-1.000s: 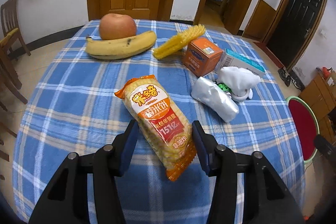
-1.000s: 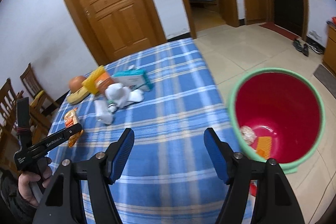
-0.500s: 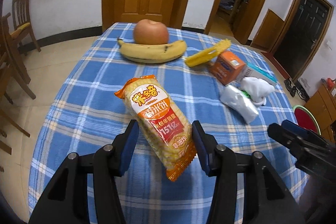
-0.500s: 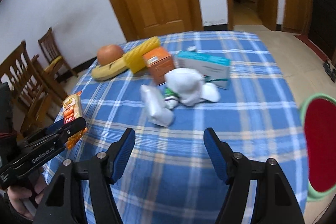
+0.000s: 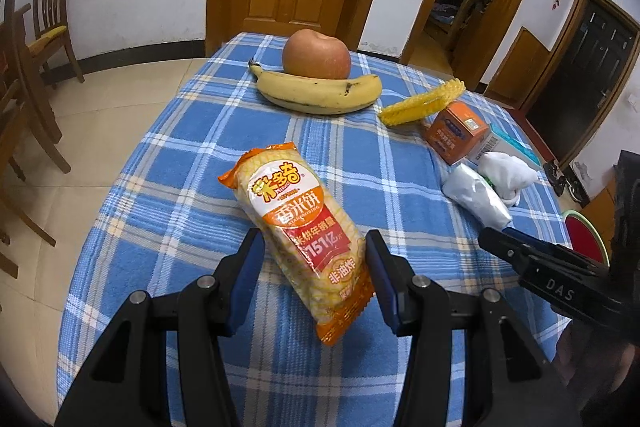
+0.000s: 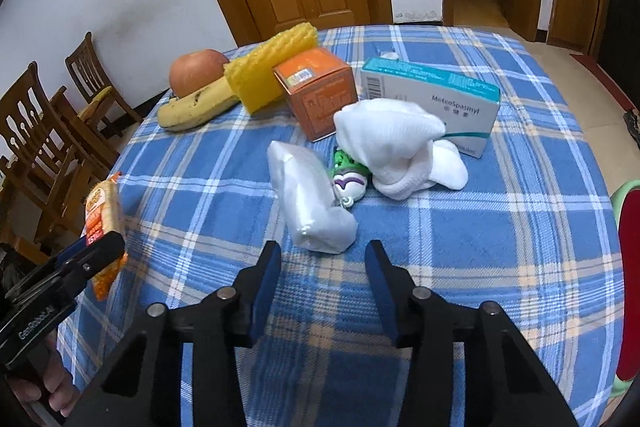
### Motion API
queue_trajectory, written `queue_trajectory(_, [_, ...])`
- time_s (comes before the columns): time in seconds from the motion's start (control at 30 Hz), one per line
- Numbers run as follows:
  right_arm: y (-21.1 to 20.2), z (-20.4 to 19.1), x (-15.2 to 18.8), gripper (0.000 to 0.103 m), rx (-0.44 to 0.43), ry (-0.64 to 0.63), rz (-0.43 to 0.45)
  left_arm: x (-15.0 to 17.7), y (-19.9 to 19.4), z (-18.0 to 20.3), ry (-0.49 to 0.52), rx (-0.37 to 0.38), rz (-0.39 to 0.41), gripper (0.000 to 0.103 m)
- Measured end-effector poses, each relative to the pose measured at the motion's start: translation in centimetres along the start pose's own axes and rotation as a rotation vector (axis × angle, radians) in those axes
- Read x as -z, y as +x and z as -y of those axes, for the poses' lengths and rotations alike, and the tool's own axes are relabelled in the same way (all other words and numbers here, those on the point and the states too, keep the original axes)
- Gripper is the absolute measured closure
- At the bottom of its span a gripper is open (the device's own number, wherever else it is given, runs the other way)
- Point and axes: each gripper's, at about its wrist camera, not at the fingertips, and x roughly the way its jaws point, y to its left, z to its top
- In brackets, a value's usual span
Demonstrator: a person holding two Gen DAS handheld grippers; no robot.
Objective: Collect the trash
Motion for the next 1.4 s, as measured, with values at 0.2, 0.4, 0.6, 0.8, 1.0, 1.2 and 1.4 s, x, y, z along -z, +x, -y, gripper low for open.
queue_trajectory(0.2, [0.1, 0.2, -0.1, 0.069, 0.006, 0.003, 0.006, 0.2, -0.2, 0.4, 0.006, 0.006, -0.002, 0.051])
queue_trajectory(0.4, [0.1, 0.1, 0.0, 0.085, 0.019, -0.014, 0.017, 0.2, -0.5, 1.0, 0.015, 0.010, 0.001, 0.051])
queue_trajectory(0.6, [-0.3, 0.3, 0.5, 0.100, -0.005, -0.009, 0.026, 0.3, -0.8, 1.6, 0.024, 0.012, 0.006, 0.051])
queue_trajectory(0.8, [-2.0, 0.0, 0.7, 0.100, -0.023, -0.024, 0.063, 0.3, -1.2, 2.2, 0.031, 0.022, 0.010, 0.051])
queue_trajectory(1.0, [-3.8, 0.2, 1.1, 0.100, -0.038, -0.019, 0.096, 0.5, -1.9, 3.1, 0.046, 0.033, 0.018, 0.051])
queue_trajectory(1.2, [-5.7, 0.6, 1.7, 0.100, -0.043, -0.014, 0.131, 0.6, -2.5, 4.0, 0.059, 0.045, 0.025, 0.051])
queue_trajectory(1.4, [-7.6, 1.2, 2.3, 0.100, -0.044, -0.001, 0.166, 0.8, -3.3, 5.0, 0.076, 0.062, 0.033, 0.051])
